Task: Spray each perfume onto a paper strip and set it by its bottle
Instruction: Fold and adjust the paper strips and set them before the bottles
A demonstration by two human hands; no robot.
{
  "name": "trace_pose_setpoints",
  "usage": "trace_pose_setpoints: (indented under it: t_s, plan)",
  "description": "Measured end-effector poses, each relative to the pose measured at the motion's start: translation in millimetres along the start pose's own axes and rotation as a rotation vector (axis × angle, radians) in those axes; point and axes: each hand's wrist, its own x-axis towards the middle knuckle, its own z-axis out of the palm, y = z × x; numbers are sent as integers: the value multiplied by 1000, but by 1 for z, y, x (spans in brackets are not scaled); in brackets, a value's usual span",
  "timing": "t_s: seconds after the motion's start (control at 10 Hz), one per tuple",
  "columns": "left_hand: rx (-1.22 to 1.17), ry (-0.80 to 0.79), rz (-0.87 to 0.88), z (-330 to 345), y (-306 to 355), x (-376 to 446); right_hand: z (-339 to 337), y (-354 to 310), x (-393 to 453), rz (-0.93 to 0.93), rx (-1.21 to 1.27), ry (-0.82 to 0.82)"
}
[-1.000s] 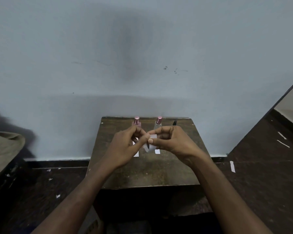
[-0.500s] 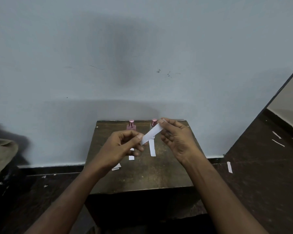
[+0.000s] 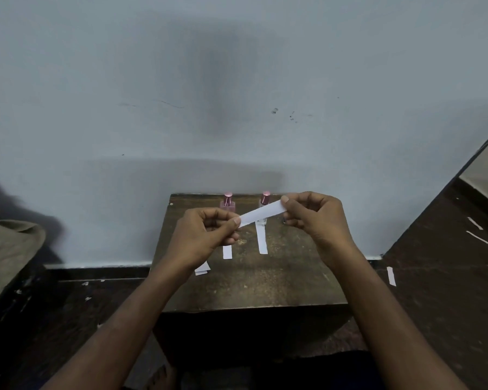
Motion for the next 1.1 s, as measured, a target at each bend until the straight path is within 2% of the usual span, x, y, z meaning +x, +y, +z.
trace_pose_setpoints:
  t_s: [0.1,0.2,0.3,0.4,0.5,0.6,0.7,0.8,0.9,1.0,1.1]
  plan:
    - [45,2,-15,-2,-2,0,-6,-3,-4,-140,-411,-7]
    - [204,42,50,-4,-5,1,-4,-16,-10,-298,-638,-22]
    - [669,63,358,-6,-14,4,-1,-51,-22,-238,244,-168]
    - [841,-99,459,1,-29,1,-1,-62,-26,-128,799,-269]
    - [933,-304,385,19,-41,-10,-5,-27,-24,-148,-282,32]
    - [1171,-428,371,40,-57,-26,-6,-23,-29,-140,-356,103]
    - [1304,-476,334,52,-72,-34,-11,-60,-36,-206,221,-45]
    - [1321,-504,306,53,-82,-34,-8,-96,-47,-122,1052,-445]
    - [1326,-503,319,53,-85,-33,4,-73,-46,-11,601,-234]
    - [1302,-506,309,53,-86,-32,13,-20,-48,-83,-861,27]
    - [1284,-509,287,52,-88,-31,15,-27,-46,-63,-554,80]
